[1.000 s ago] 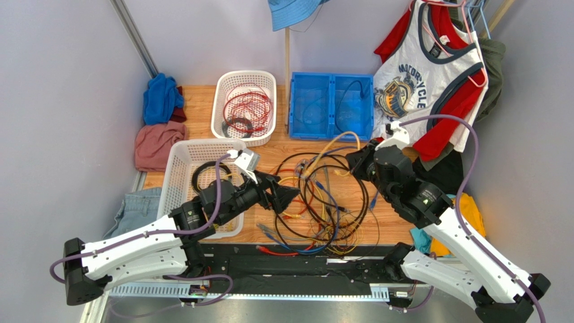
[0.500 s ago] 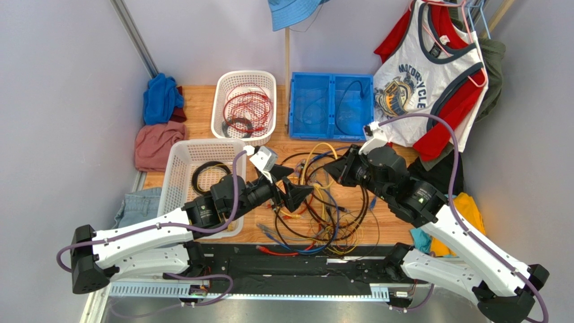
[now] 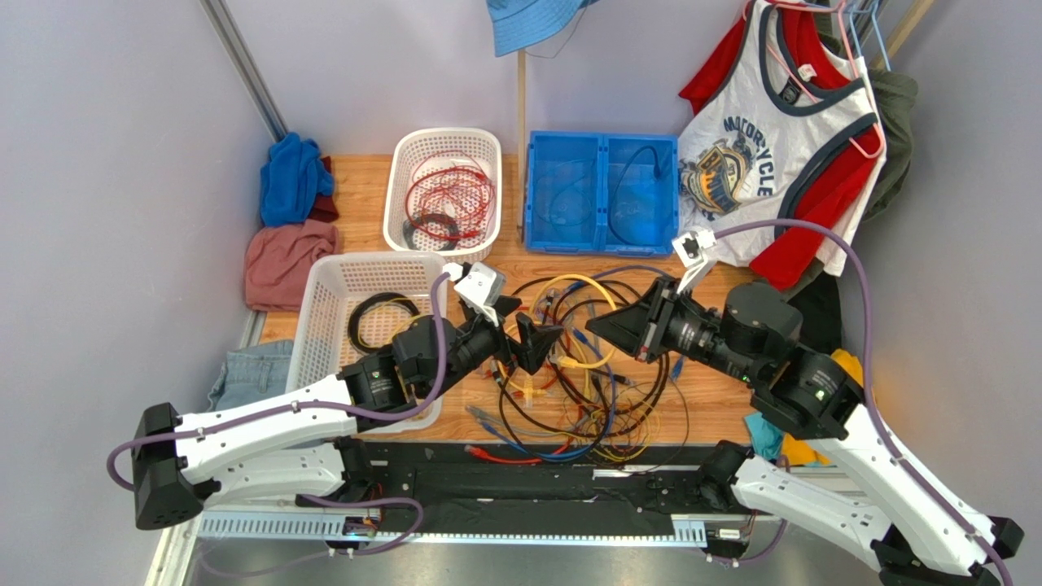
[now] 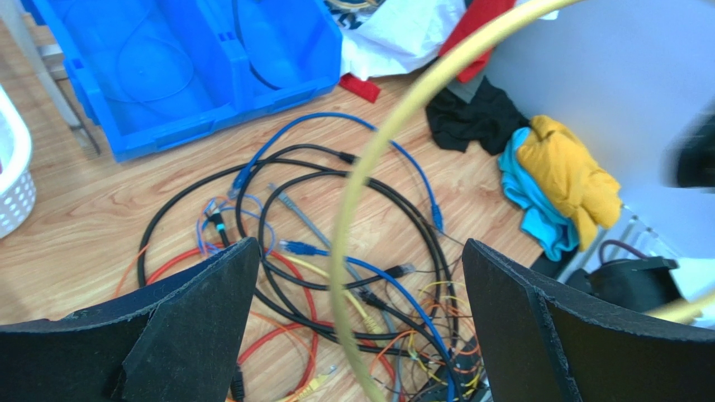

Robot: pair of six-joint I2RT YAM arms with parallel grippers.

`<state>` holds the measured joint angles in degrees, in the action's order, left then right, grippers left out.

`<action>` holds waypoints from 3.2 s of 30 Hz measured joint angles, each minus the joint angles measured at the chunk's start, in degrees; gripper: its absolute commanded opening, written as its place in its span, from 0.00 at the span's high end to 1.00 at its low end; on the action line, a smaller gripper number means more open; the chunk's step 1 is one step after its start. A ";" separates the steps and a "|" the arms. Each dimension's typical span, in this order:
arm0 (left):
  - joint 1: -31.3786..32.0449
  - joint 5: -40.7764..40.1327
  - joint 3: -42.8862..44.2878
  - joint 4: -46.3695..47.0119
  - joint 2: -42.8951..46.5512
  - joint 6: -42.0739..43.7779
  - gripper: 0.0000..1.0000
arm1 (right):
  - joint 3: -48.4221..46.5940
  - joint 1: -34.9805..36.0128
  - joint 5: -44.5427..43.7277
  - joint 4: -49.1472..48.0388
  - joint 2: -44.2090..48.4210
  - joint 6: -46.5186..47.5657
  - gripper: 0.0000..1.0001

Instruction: Untangle the cables

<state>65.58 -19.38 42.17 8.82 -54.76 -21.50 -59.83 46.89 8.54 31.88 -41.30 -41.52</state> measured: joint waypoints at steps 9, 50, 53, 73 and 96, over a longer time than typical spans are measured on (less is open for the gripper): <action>0.00 -4.35 -0.04 0.46 -2.14 1.42 1.00 | -0.55 0.17 5.38 0.09 2.58 0.94 0.74; -57.55 1.38 -0.28 -54.07 10.05 -28.17 0.04 | 17.18 0.20 -16.70 3.96 11.69 5.88 0.31; -57.55 5.79 0.94 -52.24 12.37 -27.63 0.04 | 17.27 0.20 -16.98 3.56 11.23 6.05 0.31; -8.55 1.03 1.05 -35.52 -5.42 -28.68 0.06 | 26.77 0.20 -16.00 -4.61 -5.77 6.49 0.41; -20.20 4.31 6.91 -22.64 -30.97 -27.50 0.61 | 29.09 0.20 -15.89 -5.66 -3.52 6.51 0.41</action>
<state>45.39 -15.07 49.08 -13.82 -85.73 -48.99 -30.74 47.09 -7.35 26.22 -44.82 -35.00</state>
